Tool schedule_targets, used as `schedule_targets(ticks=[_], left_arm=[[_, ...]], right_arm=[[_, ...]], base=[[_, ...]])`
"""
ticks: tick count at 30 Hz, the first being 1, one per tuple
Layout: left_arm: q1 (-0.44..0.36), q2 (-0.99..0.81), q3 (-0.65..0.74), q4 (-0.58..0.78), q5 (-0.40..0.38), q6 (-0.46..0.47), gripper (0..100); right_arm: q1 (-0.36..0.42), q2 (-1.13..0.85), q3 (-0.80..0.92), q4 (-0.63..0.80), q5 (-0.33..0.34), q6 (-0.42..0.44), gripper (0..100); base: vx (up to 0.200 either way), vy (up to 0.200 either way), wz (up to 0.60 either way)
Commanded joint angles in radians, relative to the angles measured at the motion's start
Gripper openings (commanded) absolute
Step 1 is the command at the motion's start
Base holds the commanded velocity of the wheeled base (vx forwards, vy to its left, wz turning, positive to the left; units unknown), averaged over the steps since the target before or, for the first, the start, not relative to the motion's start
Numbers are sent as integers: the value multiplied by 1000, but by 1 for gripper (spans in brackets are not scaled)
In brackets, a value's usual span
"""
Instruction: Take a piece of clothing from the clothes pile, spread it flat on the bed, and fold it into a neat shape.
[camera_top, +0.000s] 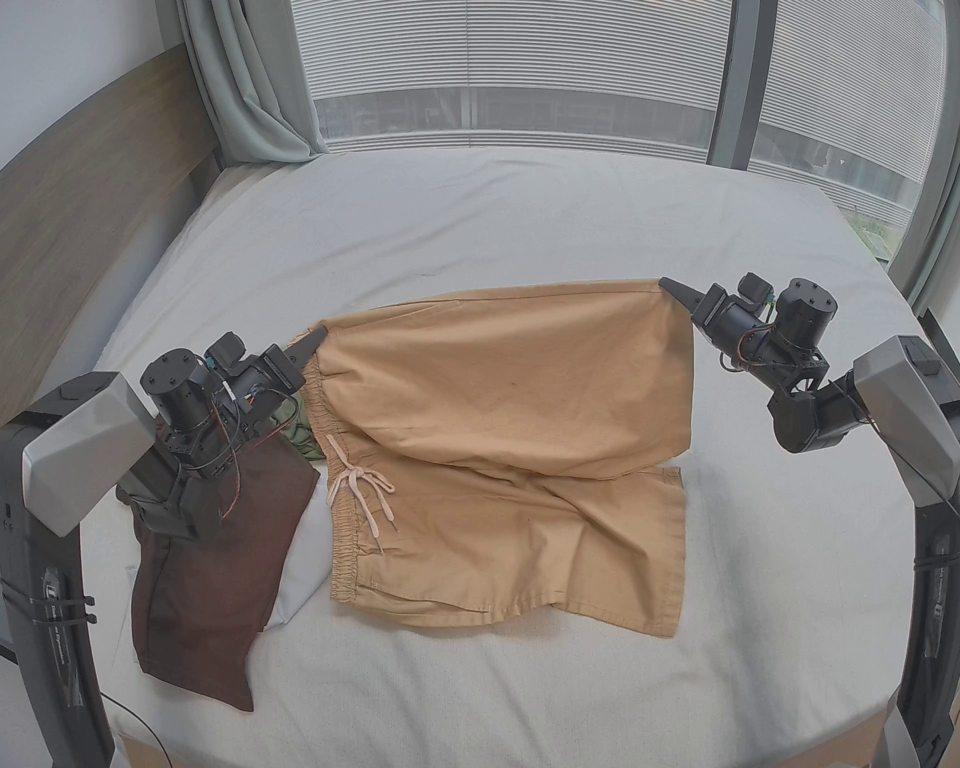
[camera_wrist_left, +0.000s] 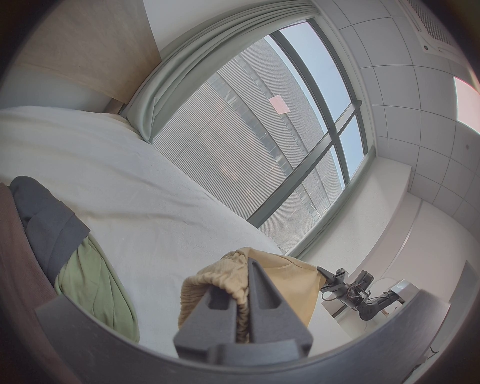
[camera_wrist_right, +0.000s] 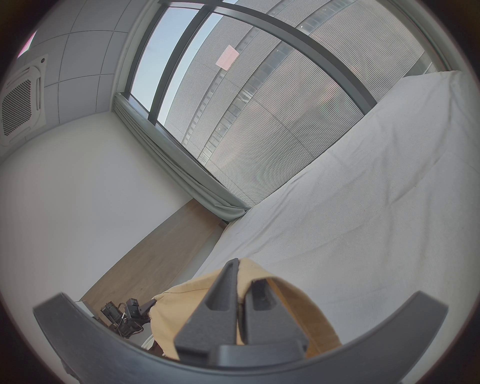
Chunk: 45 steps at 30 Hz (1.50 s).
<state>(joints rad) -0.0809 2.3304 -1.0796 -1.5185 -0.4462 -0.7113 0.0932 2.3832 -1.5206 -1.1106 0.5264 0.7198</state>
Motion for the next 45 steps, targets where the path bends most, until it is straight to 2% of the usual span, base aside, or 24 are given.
schedule_targets(ticks=[1, 3, 4, 6, 7, 11, 15, 19, 23, 26, 33, 35, 39, 40, 42, 44, 45], left_arm=[[13, 52, -40, 0, 1, -4, 0], [16, 56, -51, 1, 3, -4, 0], [18, 56, -54, 1, 3, -4, 0], [21, 61, -57, 1, 3, -4, 0], [21, 63, -57, 1, 3, -4, 100], [19, 72, -62, 1, 1, -17, 100], [19, 84, -53, 4, 3, -43, 100], [32, 95, -19, 3, 12, -45, 100], [35, 76, 23, 1, 18, -45, 100], [36, 46, 72, 1, 17, -39, 100], [66, -126, 299, 1, -8, -8, 100], [81, -186, 348, 1, -54, -10, 100], [115, -307, 472, 0, -197, -5, 100], [116, -321, 487, 0, -213, -5, 100], [116, -387, 575, 0, -304, -5, 100], [116, -405, 603, 1, -328, -4, 100], [115, -431, 639, 1, -373, 1, 100]], right_arm=[[2, 71, -98, 40, 0, 0, 0], [2, 79, -122, 60, 0, -3, 0], [2, 82, -130, 66, 0, -3, 100], [3, 83, -145, 87, 0, -3, 100], [3, 83, -148, 89, 0, -3, 100], [3, 120, -185, 95, -6, -6, 100], [5, 110, -130, 86, -9, -33, 100], [19, 37, 30, 41, -9, -56, 100], [28, -10, 120, 3, -9, -56, 100], [37, -52, 204, -35, -9, -56, 100], [53, -157, 436, -152, -9, -56, 100], [63, -196, 508, -190, -9, -56, 100], [94, -291, 668, -235, -9, -56, 100], [99, -300, 683, -238, -9, -56, 100], [115, -345, 767, -250, -9, -57, 100], [120, -354, 789, -255, -11, -59, 100], [126, -371, 832, -275, -11, -65, 100]], base=[[0, 0, 0], [0, 0, 0], [0, 0, 0], [0, 0, 0], [0, 0, 0], [0, 0, 0], [0, 0, 0], [0, 0, 0], [0, 0, 0], [0, 0, 0], [0, 0, 0], [0, 0, 0], [0, 0, 0], [0, 0, 0], [0, 0, 0], [0, 0, 0], [0, 0, 0]])
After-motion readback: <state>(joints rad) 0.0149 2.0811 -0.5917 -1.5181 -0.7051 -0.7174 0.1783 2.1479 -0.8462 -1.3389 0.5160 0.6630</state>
